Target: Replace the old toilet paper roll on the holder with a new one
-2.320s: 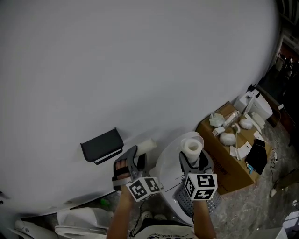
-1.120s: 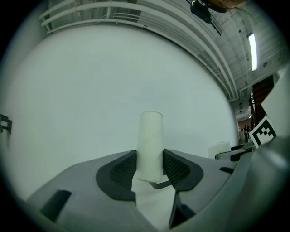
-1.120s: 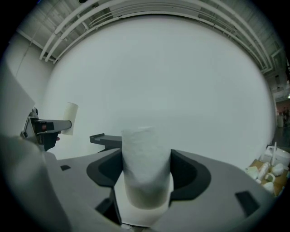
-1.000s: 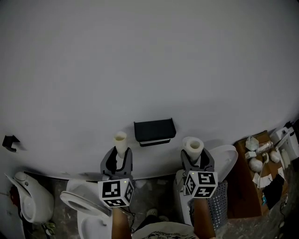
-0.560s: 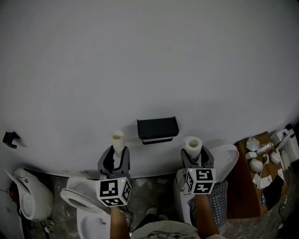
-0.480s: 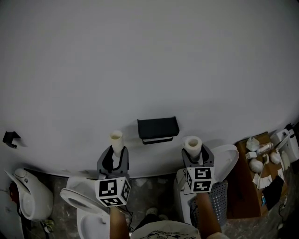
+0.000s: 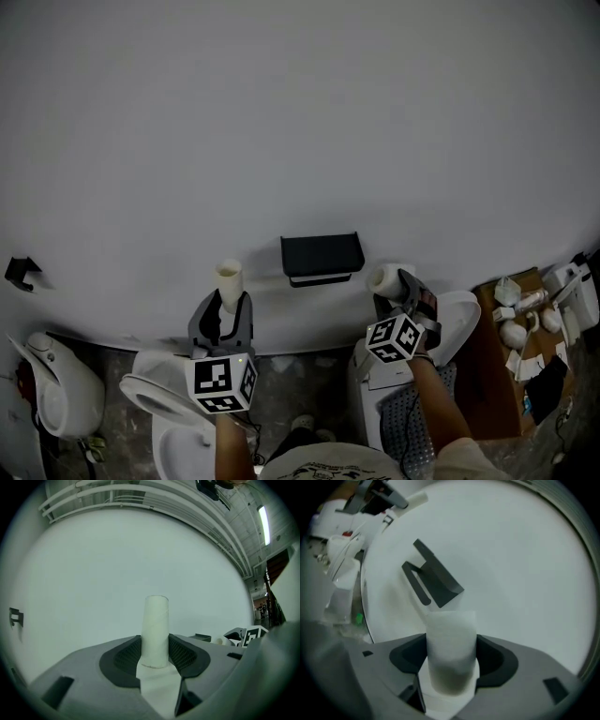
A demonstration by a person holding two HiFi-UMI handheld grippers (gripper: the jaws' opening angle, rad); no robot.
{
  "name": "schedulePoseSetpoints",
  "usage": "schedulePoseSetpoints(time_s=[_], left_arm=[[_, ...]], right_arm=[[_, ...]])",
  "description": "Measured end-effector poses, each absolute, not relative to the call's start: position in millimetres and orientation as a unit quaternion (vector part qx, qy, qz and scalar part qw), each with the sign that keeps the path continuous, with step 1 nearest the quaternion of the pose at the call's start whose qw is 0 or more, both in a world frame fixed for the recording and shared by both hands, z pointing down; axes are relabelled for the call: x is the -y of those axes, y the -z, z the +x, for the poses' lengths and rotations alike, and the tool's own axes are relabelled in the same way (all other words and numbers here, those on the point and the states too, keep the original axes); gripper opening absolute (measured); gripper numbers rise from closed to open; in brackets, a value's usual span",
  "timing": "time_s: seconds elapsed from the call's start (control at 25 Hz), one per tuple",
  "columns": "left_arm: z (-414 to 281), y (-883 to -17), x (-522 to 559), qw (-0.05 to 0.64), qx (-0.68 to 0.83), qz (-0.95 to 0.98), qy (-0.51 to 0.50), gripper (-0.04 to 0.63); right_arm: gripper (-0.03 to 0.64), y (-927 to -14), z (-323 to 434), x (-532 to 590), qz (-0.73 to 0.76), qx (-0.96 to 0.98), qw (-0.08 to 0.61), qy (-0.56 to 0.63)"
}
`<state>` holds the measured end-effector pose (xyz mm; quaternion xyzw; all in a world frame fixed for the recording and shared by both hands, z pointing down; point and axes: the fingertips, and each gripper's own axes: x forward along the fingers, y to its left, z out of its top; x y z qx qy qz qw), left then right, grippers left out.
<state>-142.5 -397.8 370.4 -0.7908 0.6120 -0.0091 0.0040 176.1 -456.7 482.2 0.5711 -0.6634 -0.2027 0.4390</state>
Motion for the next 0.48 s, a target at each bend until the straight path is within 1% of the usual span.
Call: schedulePoseSetpoints(time_s=[0.16,0.28,0.36,0.48], left_arm=[[-144,-370,397,0.007,-0.615,-0.789,0.011,0.183],[-145,-368,397,0.012,-0.617,-0.787,0.014,0.183],[-145,-368,397,0.014,-0.618,-0.786,0.018,0.183],[-146,-369,396,0.015,-0.62,-0.784,0.022,0.183]], right_arm=[[0.301,-494,174,470,0.515,0.623,0.518,0.28],[0.301,-502,169,476,0.476,0.59,0.564,0.327],[0.301,-505,164,478,0.46,0.581,0.577,0.344],[0.301,-507,157,481,0.454,0.583,0.576,0.349]])
